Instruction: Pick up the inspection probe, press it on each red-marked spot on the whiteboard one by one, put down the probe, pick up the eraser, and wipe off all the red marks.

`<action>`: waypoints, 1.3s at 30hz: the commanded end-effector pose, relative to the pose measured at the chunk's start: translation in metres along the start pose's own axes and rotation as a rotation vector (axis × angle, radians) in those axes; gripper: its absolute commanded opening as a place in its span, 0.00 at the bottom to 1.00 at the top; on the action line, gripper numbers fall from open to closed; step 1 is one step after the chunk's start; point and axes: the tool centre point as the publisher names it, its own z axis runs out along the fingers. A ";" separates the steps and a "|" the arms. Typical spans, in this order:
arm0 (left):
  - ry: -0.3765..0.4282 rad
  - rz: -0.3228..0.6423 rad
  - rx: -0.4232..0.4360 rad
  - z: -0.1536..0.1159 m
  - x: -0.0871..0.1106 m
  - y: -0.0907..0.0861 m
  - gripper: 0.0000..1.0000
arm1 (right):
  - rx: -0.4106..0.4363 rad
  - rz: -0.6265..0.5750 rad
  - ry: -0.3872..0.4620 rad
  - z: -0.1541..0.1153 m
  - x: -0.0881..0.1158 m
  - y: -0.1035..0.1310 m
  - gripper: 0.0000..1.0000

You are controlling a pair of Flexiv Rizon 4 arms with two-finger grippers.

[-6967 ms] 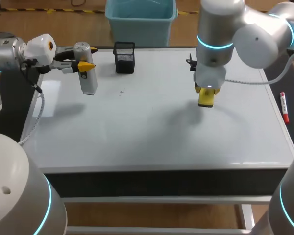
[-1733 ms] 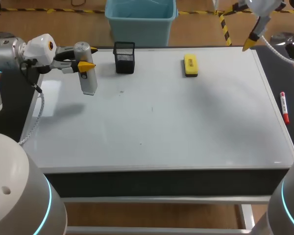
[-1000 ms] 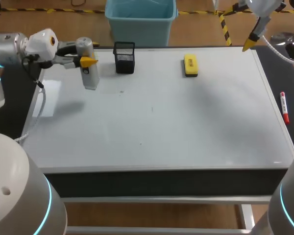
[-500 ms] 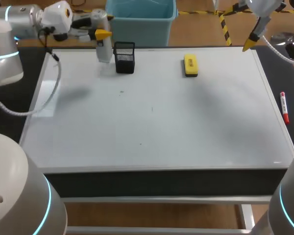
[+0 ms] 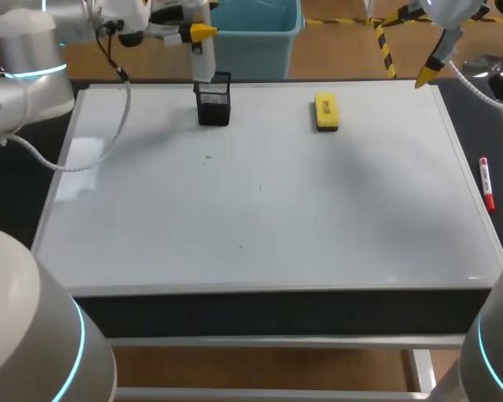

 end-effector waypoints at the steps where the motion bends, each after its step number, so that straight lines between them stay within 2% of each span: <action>1: 0.027 -0.007 0.016 0.003 -0.012 0.011 0.00 | 0.002 -0.002 0.004 -0.001 -0.001 -0.001 1.00; 7: 0.017 -0.038 0.032 0.005 -0.024 0.029 0.00 | 0.002 -0.002 0.004 -0.001 -0.001 -0.001 1.00; 14: 0.011 -0.054 0.044 0.007 -0.027 0.040 0.00 | 0.002 -0.002 0.004 -0.001 -0.001 -0.001 1.00; 31: 0.010 -0.028 0.052 -0.001 -0.037 0.063 0.00 | 0.002 -0.002 0.004 -0.001 -0.001 -0.001 1.00; 39: 0.028 -0.026 0.039 0.004 -0.037 0.081 0.00 | 0.002 -0.002 0.004 -0.001 -0.001 -0.001 1.00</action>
